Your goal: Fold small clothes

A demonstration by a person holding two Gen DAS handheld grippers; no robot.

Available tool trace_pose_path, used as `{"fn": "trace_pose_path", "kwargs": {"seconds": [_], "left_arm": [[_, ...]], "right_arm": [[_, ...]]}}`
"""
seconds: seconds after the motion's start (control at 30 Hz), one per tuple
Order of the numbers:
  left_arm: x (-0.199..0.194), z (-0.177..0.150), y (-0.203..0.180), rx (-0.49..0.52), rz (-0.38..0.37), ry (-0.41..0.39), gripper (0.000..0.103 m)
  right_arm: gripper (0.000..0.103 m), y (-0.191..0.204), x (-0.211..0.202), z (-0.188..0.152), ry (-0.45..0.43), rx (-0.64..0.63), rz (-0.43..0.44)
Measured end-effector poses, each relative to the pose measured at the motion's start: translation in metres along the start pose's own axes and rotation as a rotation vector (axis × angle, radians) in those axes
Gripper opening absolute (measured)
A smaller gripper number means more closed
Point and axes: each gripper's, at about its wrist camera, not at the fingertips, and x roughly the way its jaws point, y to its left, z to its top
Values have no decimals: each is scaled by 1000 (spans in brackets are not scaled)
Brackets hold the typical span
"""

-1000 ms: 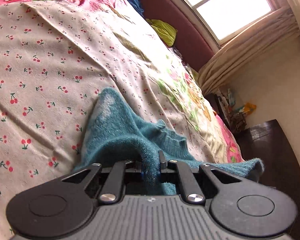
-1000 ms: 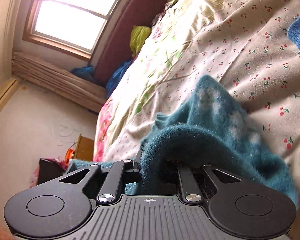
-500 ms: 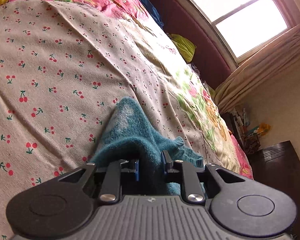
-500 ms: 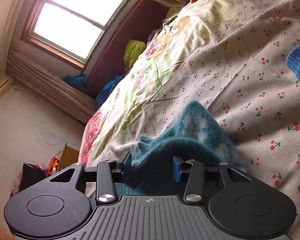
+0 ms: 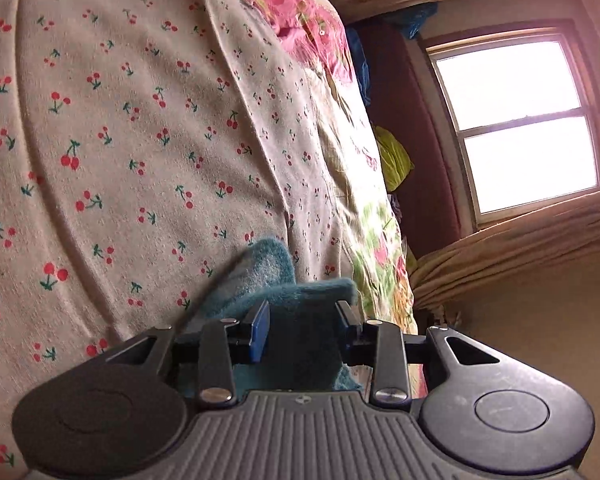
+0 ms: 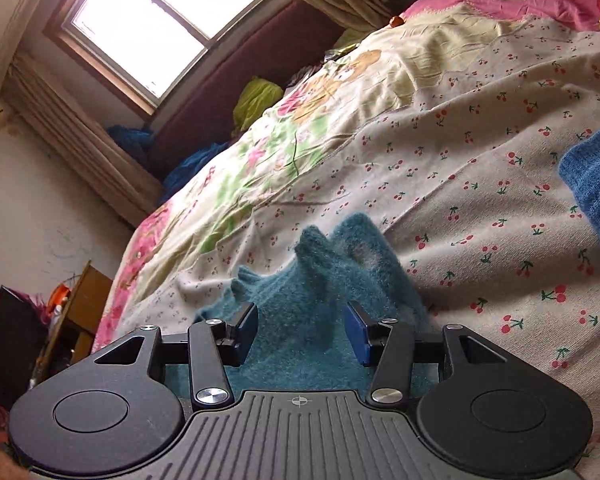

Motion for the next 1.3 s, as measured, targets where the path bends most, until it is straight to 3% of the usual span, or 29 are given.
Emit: {"fn": "trace_pose_path", "kwargs": {"seconds": [0.13, 0.27, 0.37, 0.57, 0.6, 0.67, 0.8, 0.87, 0.97, 1.1, 1.17, 1.3], "left_arm": [[-17, -5, -25, 259, 116, -97, 46], [-19, -29, -44, 525, 171, -72, 50], [-8, -52, -52, 685, 206, -37, 51], [12, -75, -50, 788, 240, 25, 51], [15, -78, -50, 820, 256, 23, 51], [18, -80, -52, 854, 270, 15, 51], [21, -81, -55, 897, 295, -62, 50], [29, -82, -49, 911, 326, -89, 49], [33, -78, -41, 896, 328, -96, 48], [25, -72, -39, 870, 335, -107, 48], [20, -68, -37, 849, 383, -133, 48], [-2, -68, -32, 839, 378, -171, 48]], "right_arm": [[46, 8, -6, -3, -45, -118, -52], [48, 27, -8, -7, -100, -346, -140], [51, 36, 8, -11, -47, -473, -172], [49, 37, 39, -14, 21, -564, -219], [45, 39, 39, -15, 13, -587, -234], [19, 42, 34, -12, 7, -615, -237], [11, 22, 27, 5, -29, -494, -246], [10, 7, 41, 5, 30, -424, -265], [13, 10, 39, -1, 35, -438, -265], [18, 24, 22, 3, -7, -481, -267], [19, 30, 12, 4, -47, -490, -266], [22, 48, -4, -4, -115, -514, -235]]}}
